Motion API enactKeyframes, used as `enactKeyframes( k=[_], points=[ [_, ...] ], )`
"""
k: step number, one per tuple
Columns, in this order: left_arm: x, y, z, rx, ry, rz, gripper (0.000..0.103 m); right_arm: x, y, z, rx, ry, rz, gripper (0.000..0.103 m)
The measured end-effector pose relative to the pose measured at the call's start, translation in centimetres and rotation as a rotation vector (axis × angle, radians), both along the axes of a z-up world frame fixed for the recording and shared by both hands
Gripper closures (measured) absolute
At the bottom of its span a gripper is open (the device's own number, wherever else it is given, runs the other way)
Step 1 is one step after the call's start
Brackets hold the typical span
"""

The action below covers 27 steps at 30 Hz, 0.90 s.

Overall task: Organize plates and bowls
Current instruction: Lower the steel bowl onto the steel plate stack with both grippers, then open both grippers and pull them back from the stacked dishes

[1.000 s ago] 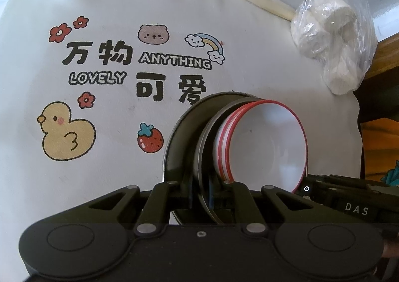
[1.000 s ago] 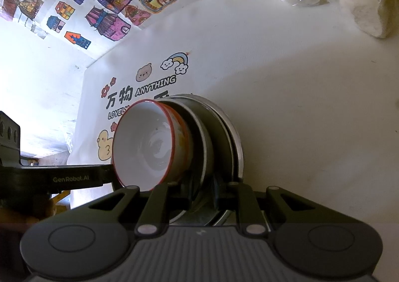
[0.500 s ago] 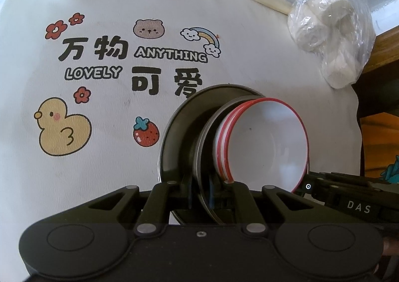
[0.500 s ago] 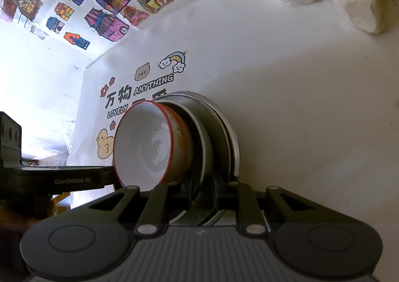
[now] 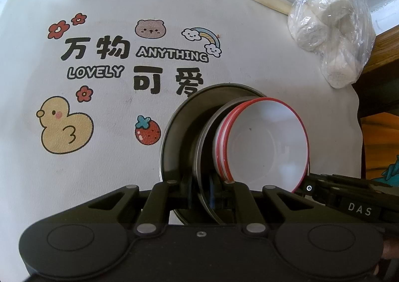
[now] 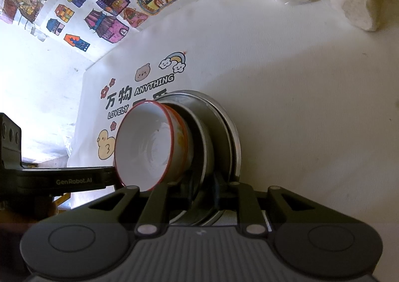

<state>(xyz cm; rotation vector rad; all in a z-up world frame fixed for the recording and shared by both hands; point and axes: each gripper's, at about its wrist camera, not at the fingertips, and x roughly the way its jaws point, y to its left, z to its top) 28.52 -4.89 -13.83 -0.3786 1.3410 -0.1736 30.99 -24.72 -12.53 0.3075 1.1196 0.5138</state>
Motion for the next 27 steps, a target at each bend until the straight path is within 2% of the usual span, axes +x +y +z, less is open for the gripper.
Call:
enactKeyframes(
  k=[6,11,12,15,18,22,25,27],
  points=[
    [-0.2,-0.1,0.3,0.021,-0.014,-0.009,0.088,-0.5,-0.3,0.3,-0.017,-0.016,-0.027,0.083],
    [-0.2,-0.1,0.5,0.035,-0.034,-0.034,0.087,-1.2,-0.5,0.7,-0.014,-0.043,-0.074,0.078],
    [-0.2,-0.1,0.5,0.038,-0.038,-0.040,0.087,-1.3,-0.5,0.7,-0.022,-0.048,-0.081,0.073],
    [-0.2,-0.1,0.6,0.046,-0.049,-0.058,0.087,-1.7,-0.4,0.8,-0.034,-0.061,-0.108,0.071],
    [-0.4,-0.1,0.6,0.050,-0.065,-0.067,0.086,-2.1,-0.4,0.9,-0.060,-0.086,-0.141,0.060],
    [-0.7,-0.3,0.9,0.069,-0.081,-0.065,0.083,-3.1,-0.9,1.3,-0.057,-0.109,-0.179,0.050],
    [-1.0,-0.2,1.5,0.093,-0.109,-0.053,0.075,-3.9,-1.1,1.7,-0.057,-0.132,-0.176,0.045],
    [-1.2,0.1,1.9,0.094,-0.129,-0.034,0.066,-4.3,-1.3,1.9,-0.059,-0.146,-0.169,0.043]
  ],
)
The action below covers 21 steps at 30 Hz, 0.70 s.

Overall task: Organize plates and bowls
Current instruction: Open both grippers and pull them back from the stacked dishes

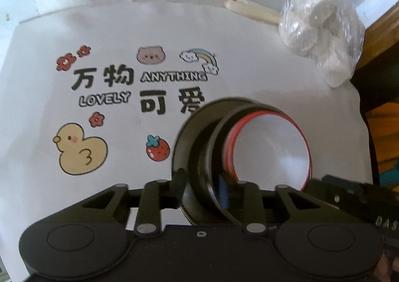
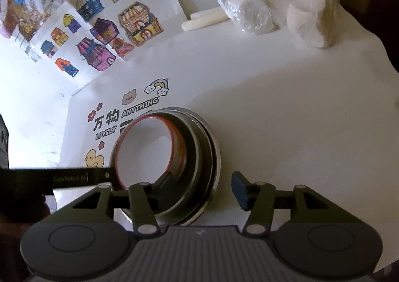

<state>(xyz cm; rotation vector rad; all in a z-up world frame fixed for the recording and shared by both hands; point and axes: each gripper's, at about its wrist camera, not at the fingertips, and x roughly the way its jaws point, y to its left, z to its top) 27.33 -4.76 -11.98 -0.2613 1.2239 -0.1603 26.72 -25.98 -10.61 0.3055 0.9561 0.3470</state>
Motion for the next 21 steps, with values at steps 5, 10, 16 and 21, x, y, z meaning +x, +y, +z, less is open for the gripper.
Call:
enactKeyframes(
  k=[5,10,16,21],
  points=[
    [-0.8,0.3,0.8,0.068,-0.043,0.057,0.026,-1.1,-0.6,0.6,0.009,-0.040,0.024,0.036],
    [-2.5,1.4,1.6,0.092,-0.072,0.133,0.016,-2.7,-1.4,1.7,0.018,-0.092,0.048,0.028],
    [-5.7,2.1,2.8,0.102,-0.107,0.208,0.002,-5.1,-2.1,2.8,0.015,-0.153,0.071,0.016],
    [-8.4,1.4,4.3,0.091,-0.172,0.232,0.001,-6.9,-3.0,3.9,0.024,-0.221,0.065,0.006]
  ],
)
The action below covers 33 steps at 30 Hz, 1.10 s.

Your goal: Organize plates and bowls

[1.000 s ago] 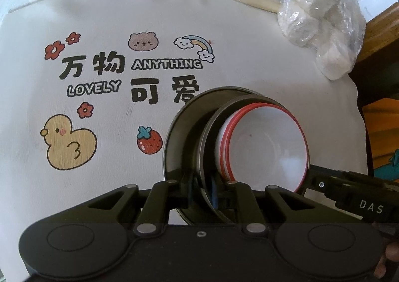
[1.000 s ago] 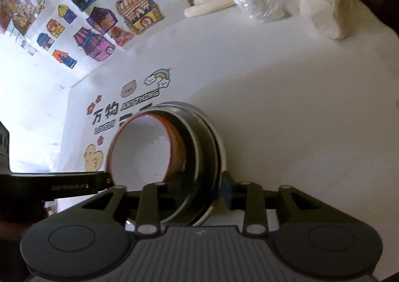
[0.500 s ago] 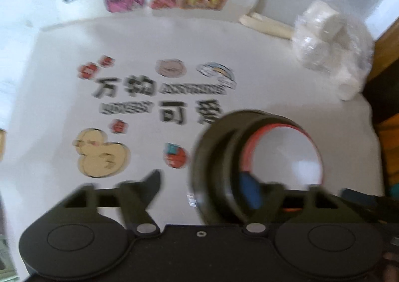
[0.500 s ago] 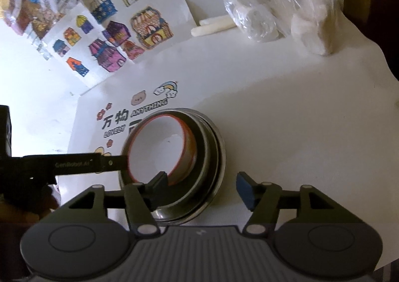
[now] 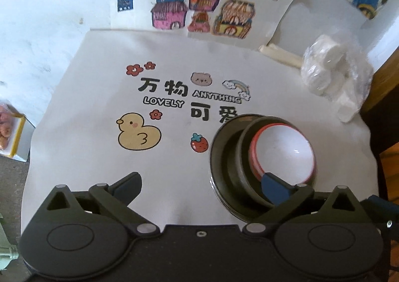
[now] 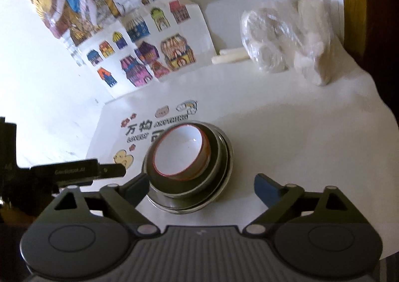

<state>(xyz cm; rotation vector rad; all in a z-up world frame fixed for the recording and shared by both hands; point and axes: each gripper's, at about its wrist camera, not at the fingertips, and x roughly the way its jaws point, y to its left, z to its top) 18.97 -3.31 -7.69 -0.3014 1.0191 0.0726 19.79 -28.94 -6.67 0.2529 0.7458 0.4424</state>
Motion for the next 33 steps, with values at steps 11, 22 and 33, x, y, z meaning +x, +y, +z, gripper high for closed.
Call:
enactKeyframes(
  k=[11,22,33],
  points=[
    [-6.3,-0.9,3.0,0.009,-0.192,0.002,0.001,-4.5,-1.2,1.7,0.003,-0.144,-0.038,0.000],
    [-11.6,-1.0,3.8,0.012,-0.271,-0.013,0.001,-8.2,-1.1,2.1,-0.040,-0.196,-0.041,0.000],
    [-14.0,0.3,4.6,0.021,-0.318,-0.125,0.001,-11.4,1.0,2.1,-0.052,-0.220,-0.104,0.000]
  ],
)
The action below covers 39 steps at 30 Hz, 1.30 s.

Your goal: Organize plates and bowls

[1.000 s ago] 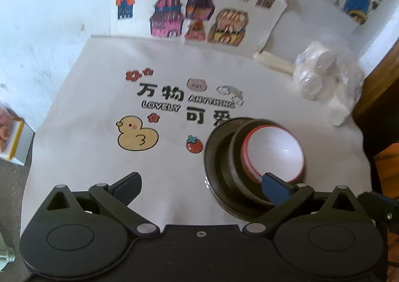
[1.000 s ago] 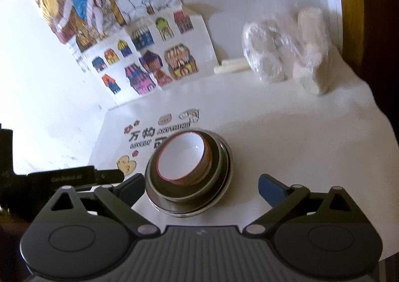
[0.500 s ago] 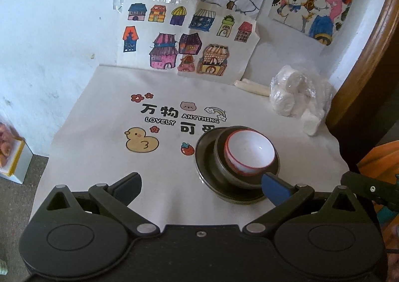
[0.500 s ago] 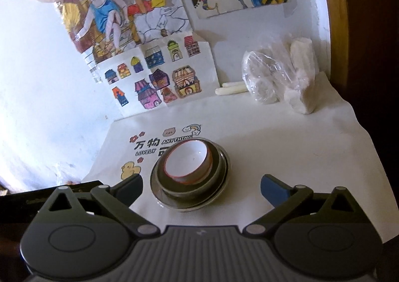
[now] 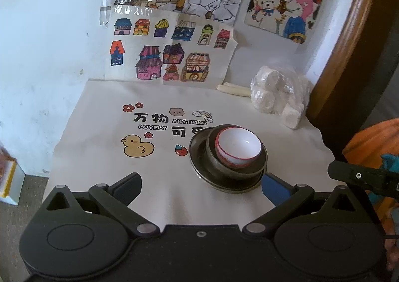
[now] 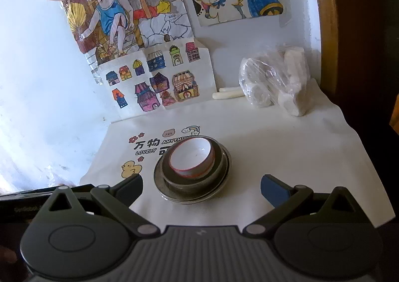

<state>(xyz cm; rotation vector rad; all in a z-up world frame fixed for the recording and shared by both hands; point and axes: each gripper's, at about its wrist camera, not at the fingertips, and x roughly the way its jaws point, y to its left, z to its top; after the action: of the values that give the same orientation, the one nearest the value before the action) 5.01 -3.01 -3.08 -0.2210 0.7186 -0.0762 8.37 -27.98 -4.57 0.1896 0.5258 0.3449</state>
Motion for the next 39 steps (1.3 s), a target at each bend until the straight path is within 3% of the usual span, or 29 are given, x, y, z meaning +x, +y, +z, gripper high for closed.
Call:
enactKeyframes(
  k=[15,39],
  points=[
    [-4.2,3.1,0.6,0.089,-0.034,-0.047,0.001,-5.9,3.7,-1.0,-0.009,-0.016,-0.056,0.000],
    [-6.8,3.9,0.1,0.089,-0.036,-0.096,0.001,-9.7,4.6,-1.3,-0.030,-0.014,-0.090,0.000]
  ],
)
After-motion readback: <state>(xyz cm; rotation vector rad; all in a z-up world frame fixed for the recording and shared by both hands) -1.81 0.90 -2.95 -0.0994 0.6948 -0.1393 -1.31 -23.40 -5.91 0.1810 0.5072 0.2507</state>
